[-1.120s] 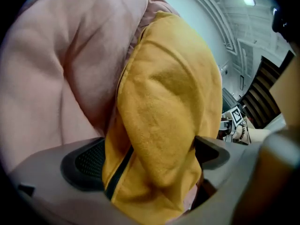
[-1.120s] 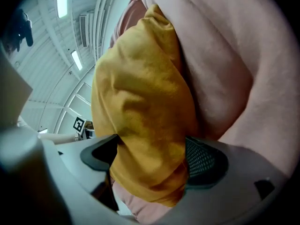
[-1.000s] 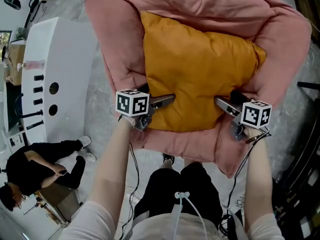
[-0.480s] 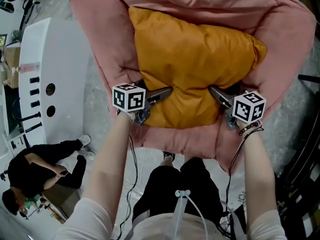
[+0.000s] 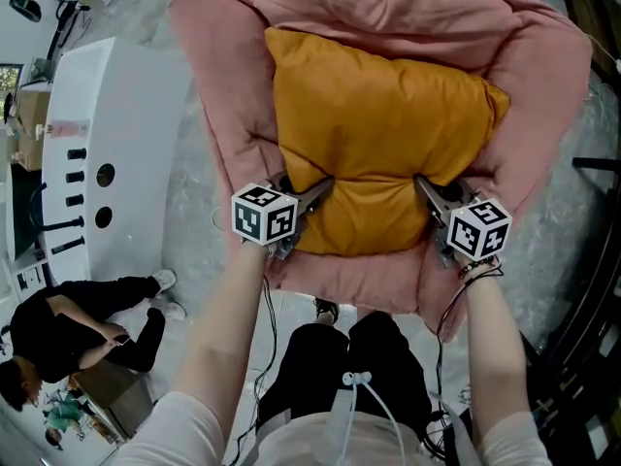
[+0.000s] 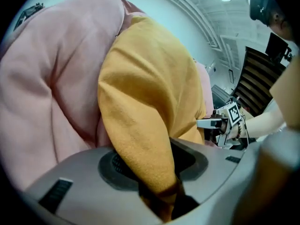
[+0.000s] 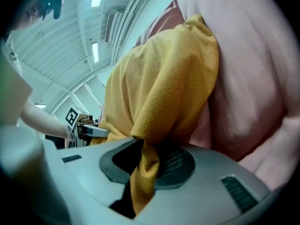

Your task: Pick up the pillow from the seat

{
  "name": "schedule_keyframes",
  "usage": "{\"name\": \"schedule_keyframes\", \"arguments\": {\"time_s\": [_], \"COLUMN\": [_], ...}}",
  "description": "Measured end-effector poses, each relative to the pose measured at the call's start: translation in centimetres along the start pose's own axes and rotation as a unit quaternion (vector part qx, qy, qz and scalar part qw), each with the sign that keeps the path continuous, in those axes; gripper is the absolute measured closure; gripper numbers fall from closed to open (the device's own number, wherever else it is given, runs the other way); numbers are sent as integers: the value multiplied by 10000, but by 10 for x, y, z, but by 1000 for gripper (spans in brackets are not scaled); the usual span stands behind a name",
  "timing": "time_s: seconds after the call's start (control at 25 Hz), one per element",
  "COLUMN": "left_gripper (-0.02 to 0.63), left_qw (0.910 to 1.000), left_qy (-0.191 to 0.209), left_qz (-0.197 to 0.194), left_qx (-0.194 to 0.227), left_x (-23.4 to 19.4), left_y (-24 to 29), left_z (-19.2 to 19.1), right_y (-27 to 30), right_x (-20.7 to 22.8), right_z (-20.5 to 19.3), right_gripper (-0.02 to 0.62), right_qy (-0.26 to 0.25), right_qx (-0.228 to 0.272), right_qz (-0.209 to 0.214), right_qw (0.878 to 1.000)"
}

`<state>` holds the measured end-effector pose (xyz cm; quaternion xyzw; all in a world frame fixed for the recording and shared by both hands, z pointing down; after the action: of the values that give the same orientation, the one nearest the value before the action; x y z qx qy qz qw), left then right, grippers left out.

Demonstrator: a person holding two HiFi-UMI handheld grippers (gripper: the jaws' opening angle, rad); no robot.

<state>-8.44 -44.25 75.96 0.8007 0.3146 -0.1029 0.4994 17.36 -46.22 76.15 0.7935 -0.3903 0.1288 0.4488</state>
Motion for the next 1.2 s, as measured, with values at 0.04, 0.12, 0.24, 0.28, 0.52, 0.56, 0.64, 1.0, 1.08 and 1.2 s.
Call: {"name": "schedule_keyframes", "arguments": {"time_s": [0.04,0.12,0.24,0.28,0.52,0.56,0.64,1.0,1.08,1.2], "left_gripper": [420,422,425,426,434,434,434,436,437,437], "left_qw": [10000,9999,9995,9991,9948,9940,9917,9773,9734,9675], "left_qy": [4,-2,33,70,298,348,470,916,992,1109], "left_qz": [2,-4,-37,-42,-33,-33,-28,49,76,130], "left_qx": [52,141,312,409,974,1040,1197,1909,2063,2268], "left_x": [3,10,21,25,56,61,69,102,108,117], "left_y": [-5,-15,-29,-34,-80,-88,-105,-184,-199,-221], "left_z": [0,-1,5,9,41,48,64,126,138,155], "right_y": [-3,-11,-26,-32,-73,-81,-94,-147,-156,-169], "right_x": [-4,-13,-25,-28,-64,-70,-83,-146,-158,-173], "right_z": [1,1,9,14,54,61,79,158,173,195], "right_gripper": [503,505,506,505,506,505,505,505,505,505], "right_qy": [6,30,0,-29,-253,-304,-412,-1016,-1173,-1342], "right_qx": [42,111,266,368,906,973,1133,1668,1762,1921], "right_qz": [-28,-68,-143,-173,-341,-368,-417,-546,-569,-589], "right_qw": [10000,9999,9995,9992,9950,9941,9918,9792,9757,9704]}}
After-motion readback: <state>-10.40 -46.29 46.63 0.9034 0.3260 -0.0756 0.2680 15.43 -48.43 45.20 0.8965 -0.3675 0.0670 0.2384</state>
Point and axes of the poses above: the fingertips, and each gripper's own axes: y forward along the fingers, x to its right, z out of its top, the point moved 5 cm from there along -y, backward along the fingers, and after that the axes turned 10 degrees about -x, right-handed, at the moved point
